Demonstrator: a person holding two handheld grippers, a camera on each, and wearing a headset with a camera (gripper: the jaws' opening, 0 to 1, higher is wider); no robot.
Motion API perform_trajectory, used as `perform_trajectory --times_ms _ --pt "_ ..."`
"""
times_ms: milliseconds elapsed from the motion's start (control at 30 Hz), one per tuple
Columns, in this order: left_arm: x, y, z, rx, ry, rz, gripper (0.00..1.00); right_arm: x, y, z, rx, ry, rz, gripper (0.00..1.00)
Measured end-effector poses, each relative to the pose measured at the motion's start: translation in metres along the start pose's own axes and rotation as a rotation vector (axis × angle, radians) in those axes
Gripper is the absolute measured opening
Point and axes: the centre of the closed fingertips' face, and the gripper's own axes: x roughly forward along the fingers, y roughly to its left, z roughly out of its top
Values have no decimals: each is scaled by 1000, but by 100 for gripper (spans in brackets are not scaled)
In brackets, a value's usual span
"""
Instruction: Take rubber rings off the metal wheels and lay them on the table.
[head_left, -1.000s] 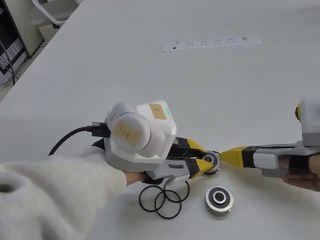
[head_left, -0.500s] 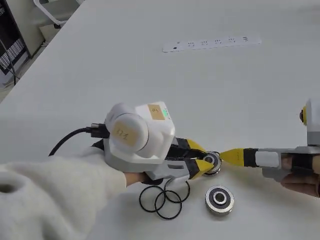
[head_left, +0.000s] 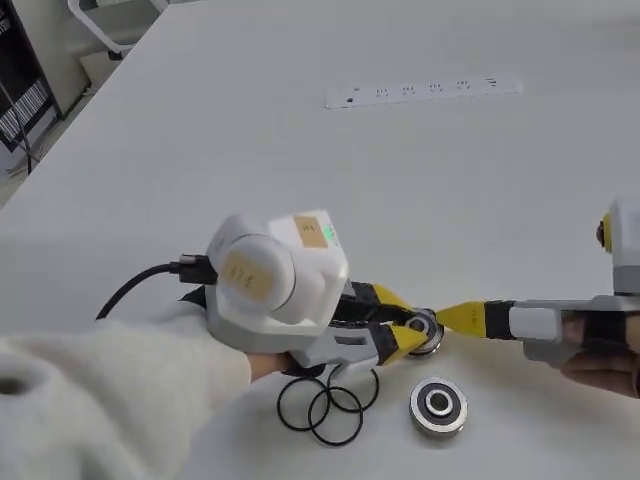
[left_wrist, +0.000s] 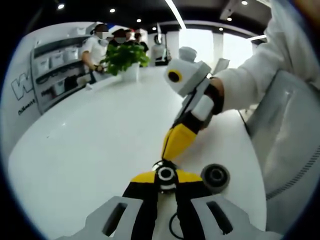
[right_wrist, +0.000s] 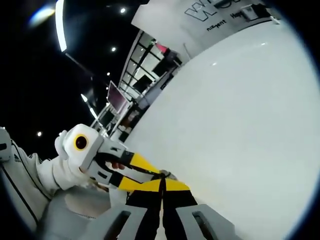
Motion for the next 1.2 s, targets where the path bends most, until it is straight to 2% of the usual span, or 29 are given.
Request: perform_trajectory --times_ms 867,900,933,967,1000,1067,1200 --pt "0 0 0 -4 -1 10 13 6 10 -2 -48 23 27 0" --pt "0 0 0 -3 -3 10 13 7 16 0 -41 10 51 0" --pt "0 0 0 -5 -5 9 13 9 25 0 -37 13 95 0" --pt "0 0 0 -7 -7 9 13 10 17 -1 -95 35 37 0" --pt "0 0 0 -7 -7 10 13 12 16 -2 -157 46 31 0" --pt "0 -1 0 -8 -7 11 13 14 20 -2 -125 50 37 0" --pt "0 -1 0 -9 -9 14 13 10 18 -2 -113 35 34 0"
